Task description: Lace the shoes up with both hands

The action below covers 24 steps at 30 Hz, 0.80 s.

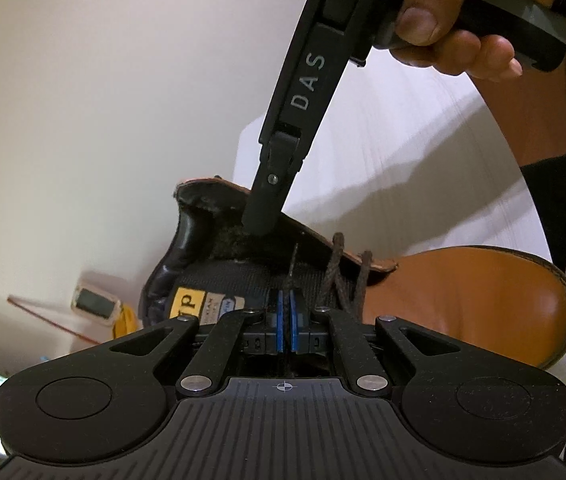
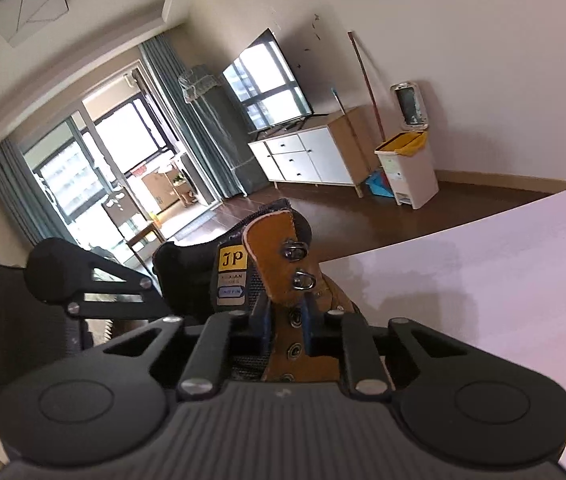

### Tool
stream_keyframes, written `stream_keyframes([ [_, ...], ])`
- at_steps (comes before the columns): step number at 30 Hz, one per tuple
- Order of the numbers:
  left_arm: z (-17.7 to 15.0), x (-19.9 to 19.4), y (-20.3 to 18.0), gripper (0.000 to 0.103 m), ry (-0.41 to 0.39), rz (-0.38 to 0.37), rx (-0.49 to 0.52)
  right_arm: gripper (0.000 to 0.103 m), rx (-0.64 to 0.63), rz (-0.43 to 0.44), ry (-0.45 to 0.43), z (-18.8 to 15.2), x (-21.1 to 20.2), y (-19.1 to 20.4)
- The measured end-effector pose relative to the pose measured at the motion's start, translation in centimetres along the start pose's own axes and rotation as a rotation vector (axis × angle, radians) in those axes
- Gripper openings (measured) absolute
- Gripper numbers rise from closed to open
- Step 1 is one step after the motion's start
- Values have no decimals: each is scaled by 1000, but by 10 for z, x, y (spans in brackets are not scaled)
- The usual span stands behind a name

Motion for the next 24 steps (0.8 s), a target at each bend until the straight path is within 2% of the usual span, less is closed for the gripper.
stream_keyframes([
  [7, 9, 9, 1, 4, 35, -25, 42, 16, 37, 46, -9, -1, 0, -5],
  [13, 13, 13, 1, 4, 15, -44, 33, 17, 52, 73, -11, -1, -1, -6],
  [17, 19, 14, -1, 4, -3, -51, 37, 19, 28, 95, -20, -1, -9, -8],
  [19, 19, 15, -1, 4, -12, -49, 40, 26, 5, 105, -31, -3, -17, -12],
  [24, 15, 17, -1, 4, -30, -42, 30, 26, -15, 115, -22, -14, -28, -29],
])
Point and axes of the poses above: each gripper's, at about its wrist camera, not at the fingertips, and x roughly the way its jaws point, y to its left, z to its top, the point moved 6 cm from there along x, roughly the way its jaws point, and after that the axes turned 3 degrees about -z, right-handed, at the moved point
